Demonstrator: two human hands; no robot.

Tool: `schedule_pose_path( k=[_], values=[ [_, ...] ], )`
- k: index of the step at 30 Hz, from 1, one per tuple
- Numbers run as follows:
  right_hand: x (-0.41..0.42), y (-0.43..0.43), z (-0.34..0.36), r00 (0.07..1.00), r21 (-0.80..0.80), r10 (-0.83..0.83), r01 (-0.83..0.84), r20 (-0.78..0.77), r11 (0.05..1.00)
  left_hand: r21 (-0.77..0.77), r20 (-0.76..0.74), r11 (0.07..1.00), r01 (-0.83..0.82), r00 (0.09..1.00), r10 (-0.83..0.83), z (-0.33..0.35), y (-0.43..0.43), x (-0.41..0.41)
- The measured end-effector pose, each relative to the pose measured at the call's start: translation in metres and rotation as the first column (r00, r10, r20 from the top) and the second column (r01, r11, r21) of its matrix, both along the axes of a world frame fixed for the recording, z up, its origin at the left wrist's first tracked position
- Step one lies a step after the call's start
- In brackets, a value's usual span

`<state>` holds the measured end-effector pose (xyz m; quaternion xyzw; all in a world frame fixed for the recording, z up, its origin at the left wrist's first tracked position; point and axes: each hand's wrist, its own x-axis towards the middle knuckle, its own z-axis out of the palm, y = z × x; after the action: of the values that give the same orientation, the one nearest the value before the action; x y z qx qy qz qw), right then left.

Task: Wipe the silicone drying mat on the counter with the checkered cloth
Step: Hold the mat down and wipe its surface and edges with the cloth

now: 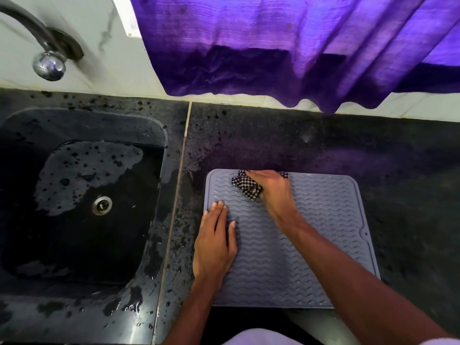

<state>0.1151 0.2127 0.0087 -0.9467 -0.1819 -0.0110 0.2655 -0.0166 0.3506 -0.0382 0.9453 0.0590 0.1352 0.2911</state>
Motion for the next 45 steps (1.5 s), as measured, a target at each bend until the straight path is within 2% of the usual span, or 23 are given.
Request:
schedule_pose_path(
  k=[4, 9, 14, 19, 25, 29, 36, 40, 45],
  values=[
    [0.013, -0.002, 0.006, 0.993, -0.01, 0.049, -0.051, -0.106, 0.999, -0.007, -0.001, 1.0, -0.005, 1.0, 0.005, -0.001, 0.0, 0.0],
    [0.009, -0.03, -0.002, 0.996, -0.016, -0.079, 0.078, -0.032, 0.997, -0.008, -0.018, 1.0, -0.002, 1.0, 0.002, 0.0, 0.0, 0.001],
    [0.015, -0.037, 0.0, 0.987, -0.037, -0.048, 0.042, -0.151, 0.998, -0.006, -0.005, 1.0, -0.005, 1.0, 0.005, 0.001, -0.001, 0.0],
    [0.009, -0.063, 0.007, 0.993, -0.058, -0.121, 0.121, -0.002, 0.991, 0.0, 0.006, 1.0, -0.005, 1.0, 0.005, -0.002, -0.001, 0.0],
    [0.015, -0.076, 0.008, 0.993, -0.001, -0.07, 0.07, -0.095, 0.998, 0.003, 0.008, 1.0, -0.009, 1.0, 0.009, -0.002, -0.001, -0.001],
    [0.016, -0.1, 0.011, 0.986, 0.027, -0.163, 0.164, -0.032, 0.986, 0.009, 0.007, 1.0, 0.002, 1.0, -0.002, -0.005, 0.0, 0.0],
    [0.014, -0.115, 0.013, 0.962, 0.042, -0.186, 0.198, -0.2, 0.979, 0.02, -0.021, 1.0, 0.008, 1.0, -0.008, -0.008, 0.002, -0.001],
    [0.013, -0.134, 0.023, 0.952, -0.006, -0.278, 0.28, -0.13, 0.96, 0.022, -0.029, 1.0, 0.009, 1.0, -0.009, -0.008, 0.002, -0.001],
    [-0.006, -0.154, 0.014, 0.971, 0.1, -0.235, 0.238, -0.045, 0.966, 0.034, -0.023, 0.999, 0.014, 1.0, -0.013, -0.01, 0.002, -0.001]
  ],
)
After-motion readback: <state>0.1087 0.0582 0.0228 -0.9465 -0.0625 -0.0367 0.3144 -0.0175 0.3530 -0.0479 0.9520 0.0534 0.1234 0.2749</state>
